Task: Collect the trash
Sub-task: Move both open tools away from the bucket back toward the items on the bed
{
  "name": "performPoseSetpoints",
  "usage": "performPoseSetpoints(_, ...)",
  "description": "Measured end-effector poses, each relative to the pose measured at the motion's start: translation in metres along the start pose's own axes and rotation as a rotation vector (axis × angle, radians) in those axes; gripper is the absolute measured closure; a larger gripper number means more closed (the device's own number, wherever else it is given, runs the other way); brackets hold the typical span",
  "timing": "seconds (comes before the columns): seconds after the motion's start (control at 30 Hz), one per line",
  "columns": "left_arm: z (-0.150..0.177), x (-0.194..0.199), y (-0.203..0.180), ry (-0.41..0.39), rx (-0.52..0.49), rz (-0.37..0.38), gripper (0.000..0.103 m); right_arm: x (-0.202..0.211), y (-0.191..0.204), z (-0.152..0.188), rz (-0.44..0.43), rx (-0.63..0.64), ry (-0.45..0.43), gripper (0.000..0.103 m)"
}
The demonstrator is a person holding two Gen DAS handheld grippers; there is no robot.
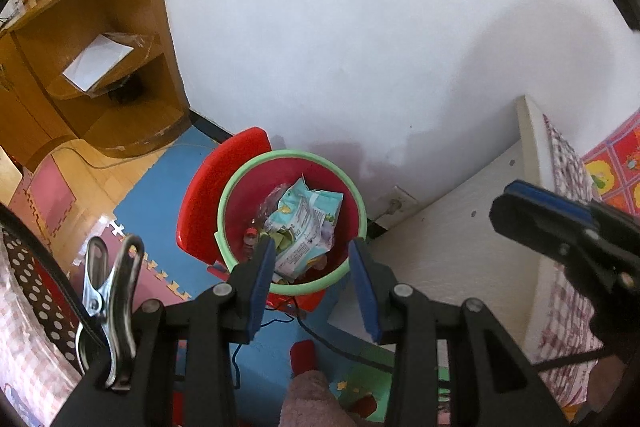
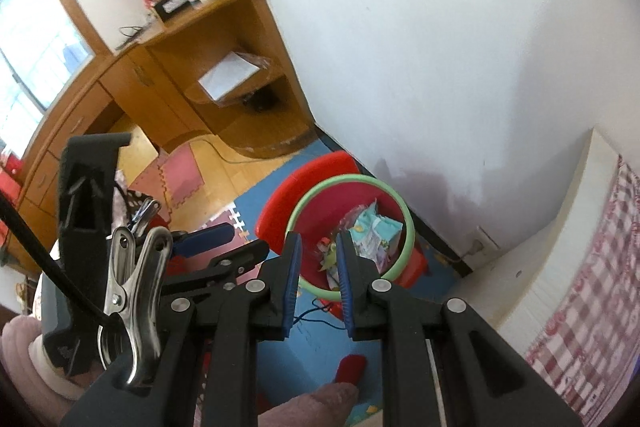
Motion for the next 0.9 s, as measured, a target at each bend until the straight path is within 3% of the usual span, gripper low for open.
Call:
performPoseSetpoints(0.4,0.003,0.063,-0.030,-0.069,-0.025,-0.028,0.063,0.081,0.018,0.017,-0.085,0.040,-0.125,0.083)
performPoseSetpoints(0.9,0.012,0.129,-0.090,-0.121,-0.102,-0.006,0.063,0.181,0.002,0.045,-0.150,-0.008,-0.263,0.079)
Point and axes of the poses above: each gripper's, at about its wrist camera, not at the fingertips, and x roughly against the way its jaws point, y to its left, z to its underside, the point moved 10 cm from there along -x, roughly the way its jaws point, and after that the axes turned 13 degrees about -x, right-handed, at the moved point
